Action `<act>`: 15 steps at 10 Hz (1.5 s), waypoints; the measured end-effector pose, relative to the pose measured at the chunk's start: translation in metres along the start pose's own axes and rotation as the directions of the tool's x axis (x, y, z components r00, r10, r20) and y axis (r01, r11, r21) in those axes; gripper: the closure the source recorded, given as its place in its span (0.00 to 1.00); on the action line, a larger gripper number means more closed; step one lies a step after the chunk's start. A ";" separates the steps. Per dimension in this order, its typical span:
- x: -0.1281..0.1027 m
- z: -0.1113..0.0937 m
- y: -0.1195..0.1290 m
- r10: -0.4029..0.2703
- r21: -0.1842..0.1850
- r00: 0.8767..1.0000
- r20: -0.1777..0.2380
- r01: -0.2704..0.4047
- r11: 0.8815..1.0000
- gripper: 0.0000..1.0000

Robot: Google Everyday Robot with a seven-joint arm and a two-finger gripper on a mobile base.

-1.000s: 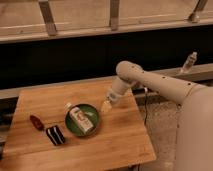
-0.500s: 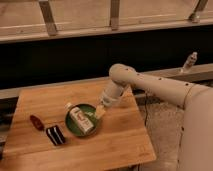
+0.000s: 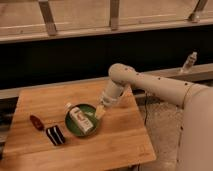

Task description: Knock the eraser over

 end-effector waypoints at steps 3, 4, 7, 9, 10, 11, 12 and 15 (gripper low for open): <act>-0.023 0.029 0.040 -0.091 -0.019 0.992 -0.089 0.089 0.996 1.00; -0.028 0.040 0.056 -0.114 -0.028 0.987 -0.112 0.111 0.993 1.00; -0.046 0.091 0.112 -0.203 -0.098 0.961 -0.189 0.187 0.977 1.00; -0.051 0.126 0.119 -0.235 -0.174 0.946 -0.223 0.198 0.964 1.00; -0.052 0.139 0.116 -0.245 -0.205 0.940 -0.236 0.199 0.959 1.00; -0.056 0.153 0.109 -0.257 -0.238 0.933 -0.251 0.197 0.951 1.00; -0.065 0.163 0.105 -0.271 -0.260 0.926 -0.262 0.202 0.944 1.00; -0.096 0.166 0.102 -0.316 -0.270 0.910 -0.268 0.244 0.932 1.00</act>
